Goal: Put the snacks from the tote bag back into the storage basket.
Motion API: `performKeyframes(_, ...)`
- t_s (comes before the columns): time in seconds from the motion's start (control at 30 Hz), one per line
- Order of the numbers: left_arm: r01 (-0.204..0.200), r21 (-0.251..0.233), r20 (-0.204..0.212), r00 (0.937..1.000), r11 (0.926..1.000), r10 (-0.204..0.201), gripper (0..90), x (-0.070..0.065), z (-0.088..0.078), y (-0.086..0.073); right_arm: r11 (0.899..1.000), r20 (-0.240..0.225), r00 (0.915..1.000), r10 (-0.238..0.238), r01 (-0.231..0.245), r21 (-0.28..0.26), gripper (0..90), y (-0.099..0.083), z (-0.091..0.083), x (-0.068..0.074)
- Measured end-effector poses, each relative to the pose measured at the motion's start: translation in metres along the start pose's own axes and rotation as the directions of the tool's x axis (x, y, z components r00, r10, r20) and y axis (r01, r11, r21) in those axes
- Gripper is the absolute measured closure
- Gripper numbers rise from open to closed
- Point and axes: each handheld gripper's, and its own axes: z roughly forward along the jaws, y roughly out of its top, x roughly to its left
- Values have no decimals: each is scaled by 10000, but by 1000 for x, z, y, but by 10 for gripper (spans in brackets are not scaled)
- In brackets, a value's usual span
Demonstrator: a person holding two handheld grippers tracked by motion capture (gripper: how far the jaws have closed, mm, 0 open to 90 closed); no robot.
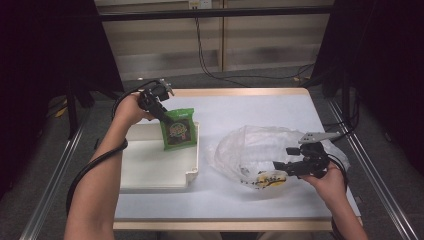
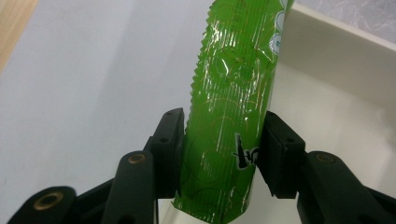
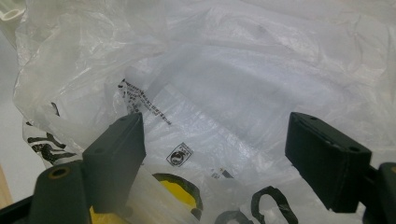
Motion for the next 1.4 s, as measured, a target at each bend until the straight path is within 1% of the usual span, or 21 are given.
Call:
performKeyframes(0.07, 53, 18, -285, 9996, 10000, -53, 535, 0, 0, -1, 10000, -8, 10000, 84, -84, 45, 201, -1, 0, 0)
performKeyframes(0.23, 209, -58, -233, 9995, 9998, -210, 493, 0, 1, -2, 10000, -24, 10000, 68, -68, 38, 200, -1, -1, 0)
performKeyframes(0.33, 293, -63, -114, 9995, 9996, -294, 404, -1, 1, -3, 10000, -19, 10000, -27, 27, -37, 201, 0, -2, 0)
performKeyframes(0.6, 824, 44, -516, 9953, 9966, -821, 204, -2, -4, -14, 10000, -18, 10000, 1, -1, -73, 200, 0, -3, 1)
performKeyframes(0.7, 899, -88, -556, 9944, 9959, -903, 180, -4, -6, -18, 10000, -29, 10000, -30, 29, -89, 200, 0, -3, 2)
performKeyframes(0.73, 1132, -183, -546, 9920, 9934, -1141, 167, -6, -7, -19, 10000, -45, 10000, -36, 35, -72, 201, 0, -3, 2)
performKeyframes(0.77, 795, 86, -537, 9954, 9968, -789, 166, -4, -9, -20, 10000, -47, 10000, -31, 30, -78, 200, 1, -3, 3)
performKeyframes(0.8, 1062, -210, -591, 9925, 9941, -1072, 166, -7, -8, -21, 10000, -29, 10000, -18, 18, -86, 200, 1, -3, 3)
performKeyframes(0.87, 1108, -222, -579, 9920, 9936, -1119, 163, -8, -9, -22, 10000, -69, 10000, -29, 28, -79, 200, 1, -4, 4)
performKeyframes(0.9, 952, -159, -688, 9930, 9953, -961, 157, -8, -9, -23, 10000, -67, 10000, -22, 22, -79, 200, 1, -4, 4)
performKeyframes(0.97, 1086, -185, -637, 9919, 9939, -1096, 148, -10, -11, -23, 9999, -82, 9999, -61, 60, -89, 200, 1, -4, 4)
performKeyframes(1.0, 817, -44, -631, 9946, 9966, -818, 147, -8, -13, -24, 9999, -85, 9999, -64, 64, -81, 200, 1, -4, 5)
performKeyframes(1.07, 1258, -285, -614, 9899, 9916, -1274, 140, -11, -13, -25, 10000, -64, 10000, 19, -20, -73, 200, 1, -4, 5)
performKeyframes(1.1, 1055, -177, -627, 9923, 9943, -1064, 133, -10, -14, -26, 10000, -82, 10000, 56, -57, -76, 200, 1, -4, 5)
performKeyframes(1.17, 1246, -398, -642, 9898, 9914, -1270, 126, -11, -14, -27, 10000, -77, 9999, 68, -69, -56, 200, 0, -4, 5)
performKeyframes(1.23, 916, -32, -690, 9934, 9958, -916, 113, -9, -18, -28, 10000, -52, 10000, 55, -56, -48, 201, 1, -3, 5)
performKeyframes(1.27, 1319, -450, -668, 9886, 9902, -1347, 111, -11, -16, -29, 10000, -59, 10000, -12, 12, -70, 201, 1, -3, 5)
performKeyframes(1.3, 1302, -519, -729, 9883, 9901, -1338, 107, -12, -15, -30, 10000, -77, 10000, -21, 20, -93, 200, 2, -2, 5)
performKeyframes(1.33, 1038, -293, -654, 9923, 9942, -1055, 104, -10, -17, -31, 10000, -76, 10000, 5, -6, -98, 200, 2, -1, 6)
performKeyframes(1.37, 1290, -496, -632, 9892, 9904, -1320, 100, -12, -15, -31, 10000, -74, 10000, -22, 21, -60, 200, 2, 0, 6)
performKeyframes(1.4, 1050, -303, -696, 9918, 9940, -1069, 99, -12, -17, -32, 10000, -98, 9999, -28, 28, -15, 200, 2, 0, 7)
